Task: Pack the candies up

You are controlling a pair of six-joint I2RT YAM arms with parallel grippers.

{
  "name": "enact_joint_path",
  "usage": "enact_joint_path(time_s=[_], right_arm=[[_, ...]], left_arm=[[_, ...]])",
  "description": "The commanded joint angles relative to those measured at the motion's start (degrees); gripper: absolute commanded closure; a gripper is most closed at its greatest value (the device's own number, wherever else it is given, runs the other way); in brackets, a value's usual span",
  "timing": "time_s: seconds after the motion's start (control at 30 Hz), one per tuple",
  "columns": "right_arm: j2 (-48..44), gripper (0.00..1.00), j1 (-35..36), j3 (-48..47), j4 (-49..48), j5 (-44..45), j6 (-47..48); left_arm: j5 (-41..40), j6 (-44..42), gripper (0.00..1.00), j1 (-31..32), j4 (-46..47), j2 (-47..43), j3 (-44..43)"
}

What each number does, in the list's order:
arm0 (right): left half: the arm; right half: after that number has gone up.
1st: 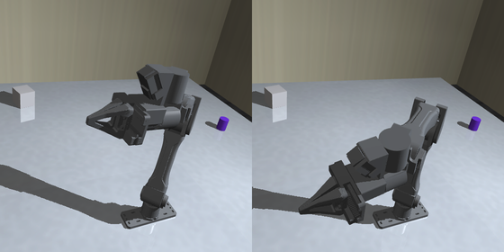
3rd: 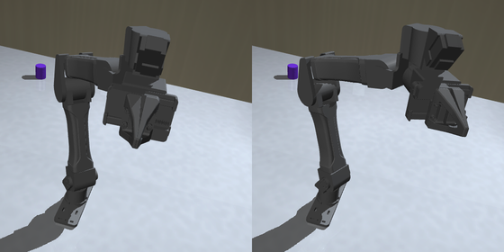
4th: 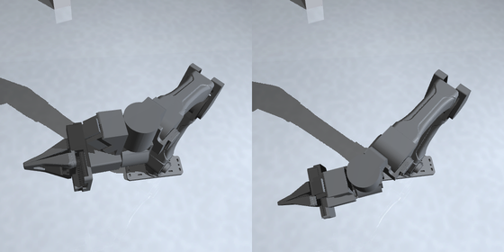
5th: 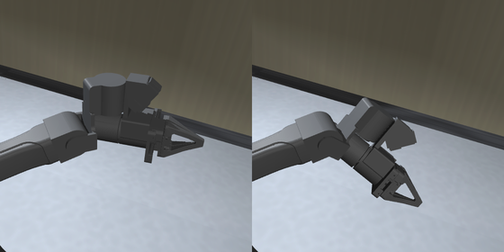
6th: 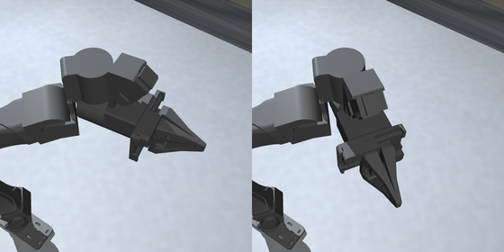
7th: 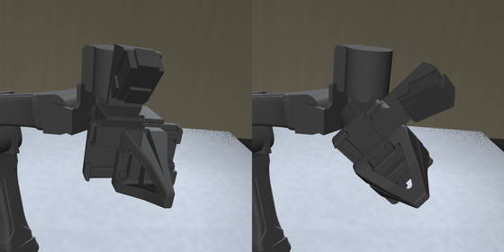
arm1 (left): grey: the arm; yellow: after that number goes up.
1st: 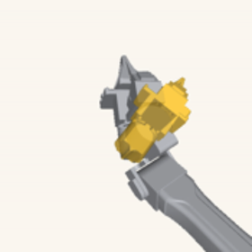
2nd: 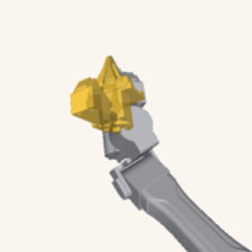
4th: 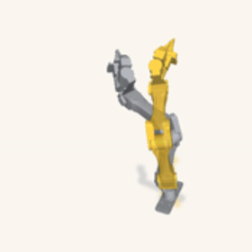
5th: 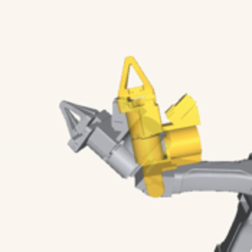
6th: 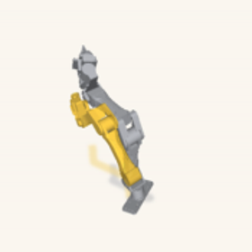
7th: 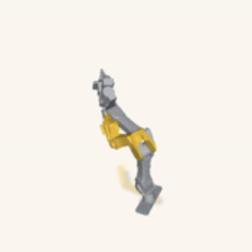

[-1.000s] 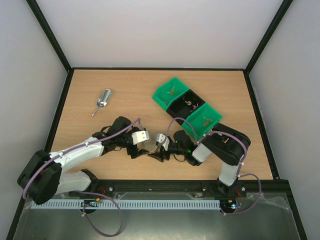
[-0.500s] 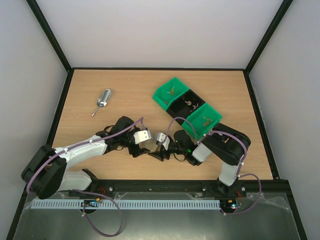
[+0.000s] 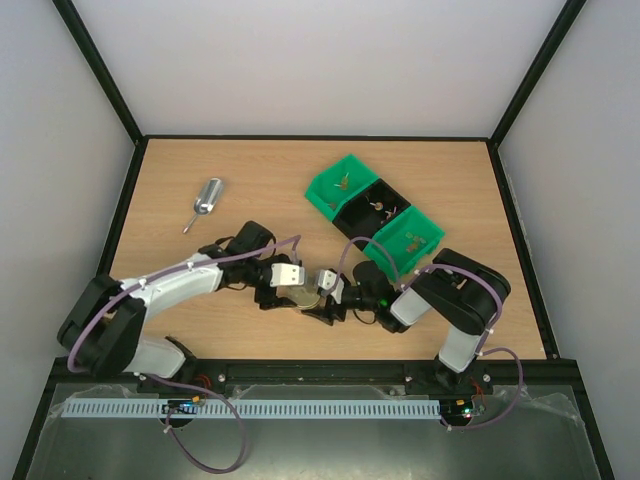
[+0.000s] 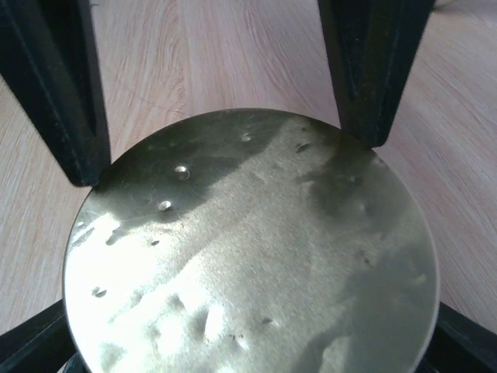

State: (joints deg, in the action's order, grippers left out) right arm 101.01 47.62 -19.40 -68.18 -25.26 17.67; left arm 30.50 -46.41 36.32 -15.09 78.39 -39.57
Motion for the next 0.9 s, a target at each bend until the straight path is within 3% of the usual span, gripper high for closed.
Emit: enact_joint_path(time_s=[0.0, 0.1, 0.23, 0.37, 0.57, 0.67, 0.87], right_arm=[[0.1, 0.55, 1.2, 1.3, 5.8, -7.7, 5.1], [0.4, 0.56, 1.2, 0.9, 6.0, -7.8, 4.2], [1.2, 0.55, 1.2, -0.3, 6.1, -2.0, -1.0], [2.0, 0.54, 1.3, -0.5, 5.6, 1.1, -3.6], [3.0, 0.49, 1.3, -0.6, 4.4, 2.6, -4.4], [3.0, 0.38, 1.3, -0.7, 3.9, 2.4, -4.5], [3.1, 0.16, 1.3, 0.0, 2.5, 0.9, -4.4]], left_arm=[[4.3, -15.3, 0.25, -0.5, -9.0, 6.3, -5.2], [4.3, -15.5, 0.25, -1.6, -10.1, 10.2, -9.4], [5.7, -8.4, 0.16, -4.3, -7.9, 11.2, -12.2], [5.4, -0.2, 0.04, -4.6, -2.9, 4.7, -7.1], [-5.0, 13.9, 0.01, 1.8, 7.0, -3.4, 2.1], [-7.5, 18.6, 0.03, 3.4, 8.4, -2.3, 1.9], [-7.9, 19.4, 0.05, 3.7, 9.1, -1.3, 2.1]])
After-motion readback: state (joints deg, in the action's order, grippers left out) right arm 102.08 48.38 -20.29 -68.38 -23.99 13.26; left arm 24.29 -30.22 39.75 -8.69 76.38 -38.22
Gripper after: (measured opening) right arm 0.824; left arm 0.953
